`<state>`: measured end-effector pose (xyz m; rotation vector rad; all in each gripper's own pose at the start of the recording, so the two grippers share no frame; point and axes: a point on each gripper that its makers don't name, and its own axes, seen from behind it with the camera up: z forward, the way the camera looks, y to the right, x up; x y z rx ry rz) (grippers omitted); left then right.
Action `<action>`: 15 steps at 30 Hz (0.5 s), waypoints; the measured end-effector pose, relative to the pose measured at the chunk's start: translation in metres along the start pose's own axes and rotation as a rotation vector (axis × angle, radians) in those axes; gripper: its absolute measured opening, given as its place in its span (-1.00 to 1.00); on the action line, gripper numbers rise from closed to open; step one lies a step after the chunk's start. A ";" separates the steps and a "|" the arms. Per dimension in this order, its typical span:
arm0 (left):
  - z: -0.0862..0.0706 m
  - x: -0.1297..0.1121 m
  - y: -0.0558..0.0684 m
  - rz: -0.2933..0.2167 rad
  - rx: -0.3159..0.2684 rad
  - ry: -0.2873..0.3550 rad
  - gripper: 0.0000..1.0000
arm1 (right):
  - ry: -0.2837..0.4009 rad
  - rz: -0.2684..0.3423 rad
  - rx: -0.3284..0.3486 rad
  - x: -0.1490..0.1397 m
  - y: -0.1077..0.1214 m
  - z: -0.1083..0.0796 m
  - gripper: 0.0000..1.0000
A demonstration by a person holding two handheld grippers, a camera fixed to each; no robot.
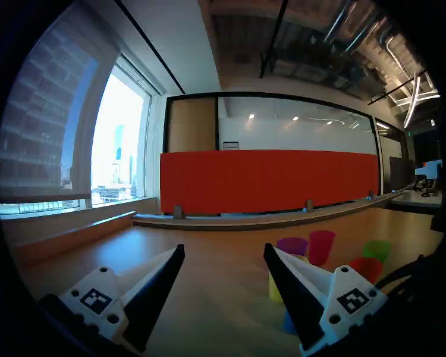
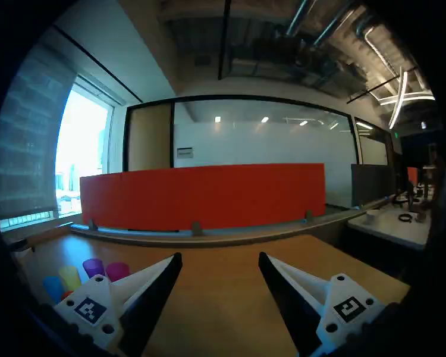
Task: Pour water
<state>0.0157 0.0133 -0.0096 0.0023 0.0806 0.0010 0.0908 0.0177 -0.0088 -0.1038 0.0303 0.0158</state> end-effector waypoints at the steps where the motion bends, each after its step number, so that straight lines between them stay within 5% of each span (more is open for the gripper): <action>1: 0.000 0.000 0.000 0.003 0.001 0.001 0.98 | -0.001 -0.002 0.000 0.000 0.000 0.000 0.99; 15: 0.000 -0.011 -0.006 0.000 0.007 -0.021 0.99 | -0.007 -0.021 0.003 -0.005 -0.005 0.005 1.00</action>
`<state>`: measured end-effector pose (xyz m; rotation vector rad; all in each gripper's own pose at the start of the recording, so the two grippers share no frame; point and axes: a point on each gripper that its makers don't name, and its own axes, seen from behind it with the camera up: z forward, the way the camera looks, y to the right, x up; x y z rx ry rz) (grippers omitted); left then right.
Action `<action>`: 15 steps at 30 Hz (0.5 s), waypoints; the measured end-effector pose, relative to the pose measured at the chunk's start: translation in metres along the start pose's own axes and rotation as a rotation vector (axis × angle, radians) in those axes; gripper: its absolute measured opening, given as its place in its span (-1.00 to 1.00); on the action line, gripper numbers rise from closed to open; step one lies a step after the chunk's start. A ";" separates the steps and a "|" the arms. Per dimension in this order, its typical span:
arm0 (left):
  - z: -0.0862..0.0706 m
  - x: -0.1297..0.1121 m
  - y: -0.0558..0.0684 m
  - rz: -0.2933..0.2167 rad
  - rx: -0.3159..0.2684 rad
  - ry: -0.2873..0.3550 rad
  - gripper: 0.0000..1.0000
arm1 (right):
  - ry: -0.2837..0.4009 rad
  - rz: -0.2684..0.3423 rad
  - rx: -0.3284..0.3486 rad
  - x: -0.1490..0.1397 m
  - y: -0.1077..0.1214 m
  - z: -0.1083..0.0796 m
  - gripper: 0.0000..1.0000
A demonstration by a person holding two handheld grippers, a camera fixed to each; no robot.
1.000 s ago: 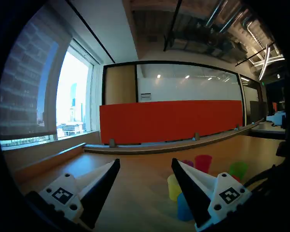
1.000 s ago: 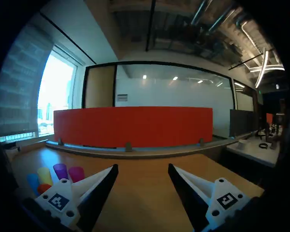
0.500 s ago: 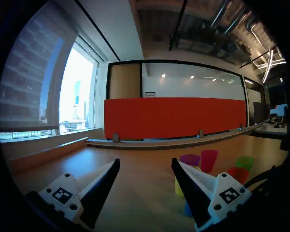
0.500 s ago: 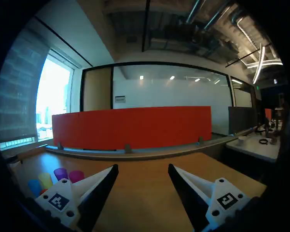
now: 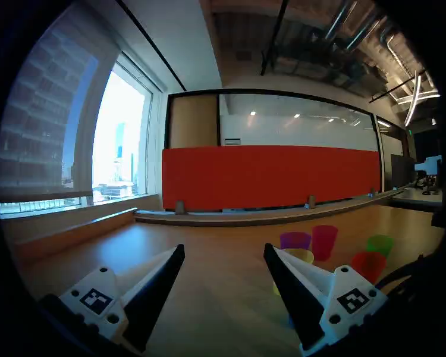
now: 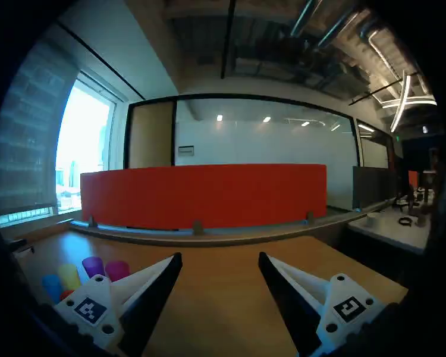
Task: Pour water
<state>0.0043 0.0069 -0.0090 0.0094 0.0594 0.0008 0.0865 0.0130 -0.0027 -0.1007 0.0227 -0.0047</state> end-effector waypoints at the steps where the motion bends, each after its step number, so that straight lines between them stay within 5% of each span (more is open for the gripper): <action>1: 0.000 -0.001 0.000 -0.001 0.000 -0.002 0.98 | -0.001 0.000 0.001 0.000 0.000 0.000 1.00; 15: 0.002 -0.009 0.001 -0.015 -0.009 -0.025 0.99 | -0.004 0.001 0.000 -0.002 0.000 -0.003 0.99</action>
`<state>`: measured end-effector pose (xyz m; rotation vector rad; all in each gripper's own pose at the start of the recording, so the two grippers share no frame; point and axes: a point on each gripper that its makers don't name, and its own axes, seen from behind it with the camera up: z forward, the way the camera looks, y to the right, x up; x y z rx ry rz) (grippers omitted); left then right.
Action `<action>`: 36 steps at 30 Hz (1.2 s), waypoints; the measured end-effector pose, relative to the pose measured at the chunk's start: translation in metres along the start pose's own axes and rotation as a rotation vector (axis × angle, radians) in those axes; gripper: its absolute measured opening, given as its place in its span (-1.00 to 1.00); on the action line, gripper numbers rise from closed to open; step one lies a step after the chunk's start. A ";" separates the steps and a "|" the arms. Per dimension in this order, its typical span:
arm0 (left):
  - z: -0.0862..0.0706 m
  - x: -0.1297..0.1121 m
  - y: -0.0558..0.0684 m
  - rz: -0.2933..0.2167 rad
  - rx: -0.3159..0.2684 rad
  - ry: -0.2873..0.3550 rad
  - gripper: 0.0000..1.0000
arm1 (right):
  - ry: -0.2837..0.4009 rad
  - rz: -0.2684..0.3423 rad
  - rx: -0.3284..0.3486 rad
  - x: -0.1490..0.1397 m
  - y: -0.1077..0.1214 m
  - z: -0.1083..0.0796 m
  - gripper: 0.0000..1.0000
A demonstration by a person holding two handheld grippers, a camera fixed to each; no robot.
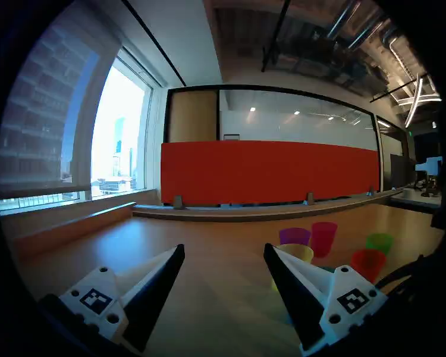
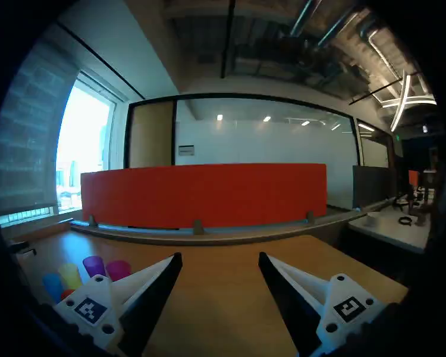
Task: Pour water
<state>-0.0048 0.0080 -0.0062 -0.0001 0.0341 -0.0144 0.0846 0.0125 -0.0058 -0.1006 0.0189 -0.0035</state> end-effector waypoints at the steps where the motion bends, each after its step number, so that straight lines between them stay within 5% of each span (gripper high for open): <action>1: 0.000 0.000 0.000 0.000 0.000 -0.002 0.99 | -0.001 0.000 0.000 0.000 0.000 0.000 1.00; 25: 0.002 -0.004 0.000 0.002 -0.005 -0.008 0.98 | 0.005 -0.002 0.008 0.003 0.002 -0.008 1.00; 36: 0.002 -0.004 0.001 0.002 -0.005 -0.009 0.98 | 0.024 -0.010 0.063 -0.006 -0.009 -0.015 1.00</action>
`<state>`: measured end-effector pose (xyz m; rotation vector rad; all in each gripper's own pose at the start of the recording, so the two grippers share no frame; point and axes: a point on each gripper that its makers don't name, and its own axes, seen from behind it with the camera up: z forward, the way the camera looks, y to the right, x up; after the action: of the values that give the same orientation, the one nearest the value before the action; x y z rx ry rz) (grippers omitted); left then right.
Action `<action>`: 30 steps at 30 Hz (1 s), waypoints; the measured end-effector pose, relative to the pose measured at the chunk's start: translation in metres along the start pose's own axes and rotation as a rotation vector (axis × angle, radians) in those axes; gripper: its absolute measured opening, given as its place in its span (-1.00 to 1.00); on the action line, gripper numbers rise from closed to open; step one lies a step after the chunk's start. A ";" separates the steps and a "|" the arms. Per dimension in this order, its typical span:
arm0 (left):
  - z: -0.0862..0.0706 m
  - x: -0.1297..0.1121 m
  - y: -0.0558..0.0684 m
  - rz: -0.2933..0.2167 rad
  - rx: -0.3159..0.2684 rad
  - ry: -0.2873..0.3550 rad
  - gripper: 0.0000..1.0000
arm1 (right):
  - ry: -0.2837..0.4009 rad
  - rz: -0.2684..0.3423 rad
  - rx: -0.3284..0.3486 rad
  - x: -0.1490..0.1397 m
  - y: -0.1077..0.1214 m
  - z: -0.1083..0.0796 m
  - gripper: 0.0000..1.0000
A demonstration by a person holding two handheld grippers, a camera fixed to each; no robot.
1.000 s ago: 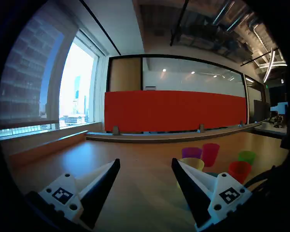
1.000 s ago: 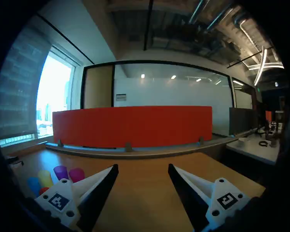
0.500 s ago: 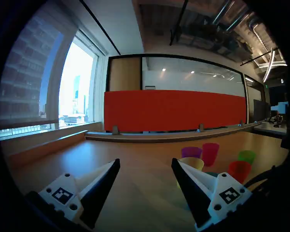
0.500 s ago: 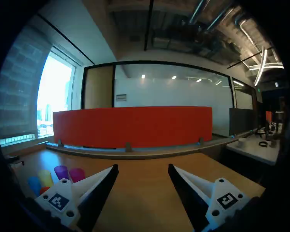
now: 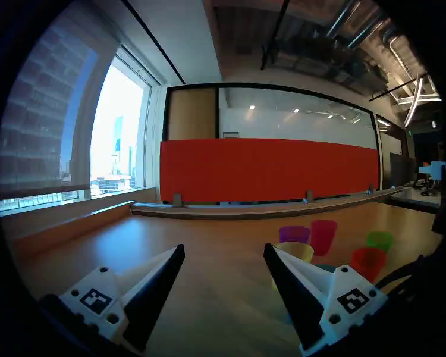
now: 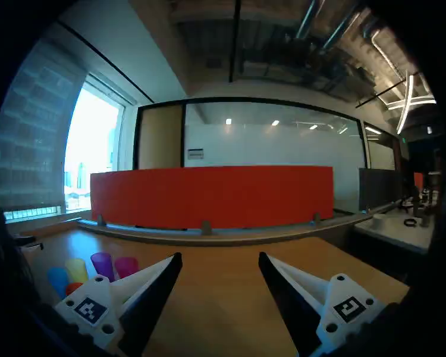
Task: Pour water
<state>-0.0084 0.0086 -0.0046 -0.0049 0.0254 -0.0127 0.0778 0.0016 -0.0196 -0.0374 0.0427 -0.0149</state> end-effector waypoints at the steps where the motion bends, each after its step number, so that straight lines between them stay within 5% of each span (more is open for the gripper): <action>1: 0.000 0.000 0.000 0.000 0.000 0.000 0.98 | -0.003 -0.001 0.007 -0.003 -0.002 -0.001 0.99; 12: 0.000 0.000 0.000 0.000 0.000 0.000 0.98 | 0.006 -0.030 0.034 -0.026 -0.007 -0.003 1.00; 30: 0.000 0.000 0.000 0.000 0.000 0.000 0.98 | 0.063 -0.061 -0.025 -0.047 0.002 0.000 1.00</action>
<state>-0.0081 0.0086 -0.0044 -0.0051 0.0251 -0.0126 0.0304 0.0042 -0.0177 -0.0631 0.1047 -0.0768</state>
